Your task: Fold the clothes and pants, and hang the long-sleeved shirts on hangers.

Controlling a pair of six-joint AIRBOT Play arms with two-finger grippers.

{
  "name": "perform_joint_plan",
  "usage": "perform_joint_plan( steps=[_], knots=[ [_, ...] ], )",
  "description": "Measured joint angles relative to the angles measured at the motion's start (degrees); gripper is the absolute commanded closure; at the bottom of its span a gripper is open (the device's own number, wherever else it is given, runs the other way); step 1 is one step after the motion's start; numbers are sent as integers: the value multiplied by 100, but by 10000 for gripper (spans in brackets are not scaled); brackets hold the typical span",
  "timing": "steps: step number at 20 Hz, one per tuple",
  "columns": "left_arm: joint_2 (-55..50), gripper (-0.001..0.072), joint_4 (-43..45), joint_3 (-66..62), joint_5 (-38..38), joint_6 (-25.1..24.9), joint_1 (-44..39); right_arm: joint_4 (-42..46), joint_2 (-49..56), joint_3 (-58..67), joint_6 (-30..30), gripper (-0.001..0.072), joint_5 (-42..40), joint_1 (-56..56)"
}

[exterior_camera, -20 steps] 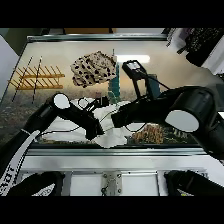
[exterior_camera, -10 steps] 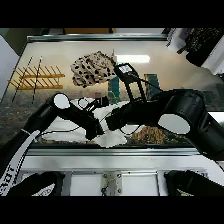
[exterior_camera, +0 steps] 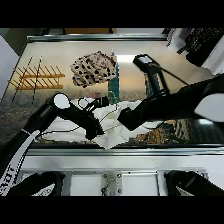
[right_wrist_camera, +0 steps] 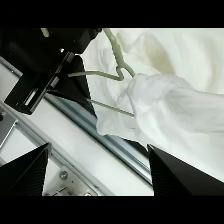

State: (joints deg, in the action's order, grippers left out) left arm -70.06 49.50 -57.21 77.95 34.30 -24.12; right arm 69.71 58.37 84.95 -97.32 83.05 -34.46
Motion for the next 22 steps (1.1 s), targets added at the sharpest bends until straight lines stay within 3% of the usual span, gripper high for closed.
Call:
perform_joint_plan(
  steps=[4, 7, 13, 18, 22],
  knots=[
    [0, 698, 0, 0, 2, 0, 0, -955, -37, 59, 1335, 55, 293, 1270],
    [0, 698, 0, 0, 2, 0, 0, -1213, -44, 72, 2048, 54, 326, 1950],
    [0, 698, -2, 0, 7, 2, 0, -1812, -11, -166, 4207, 55, 553, 3421],
    [0, 698, -4, 0, 46, 11, 0, -3526, 437, -855, 6214, 54, 1069, 5211],
    [0, 698, -4, 0, 173, 9, 0, -4172, 1130, -1049, 7735, 55, 1674, 5783]
  ],
)
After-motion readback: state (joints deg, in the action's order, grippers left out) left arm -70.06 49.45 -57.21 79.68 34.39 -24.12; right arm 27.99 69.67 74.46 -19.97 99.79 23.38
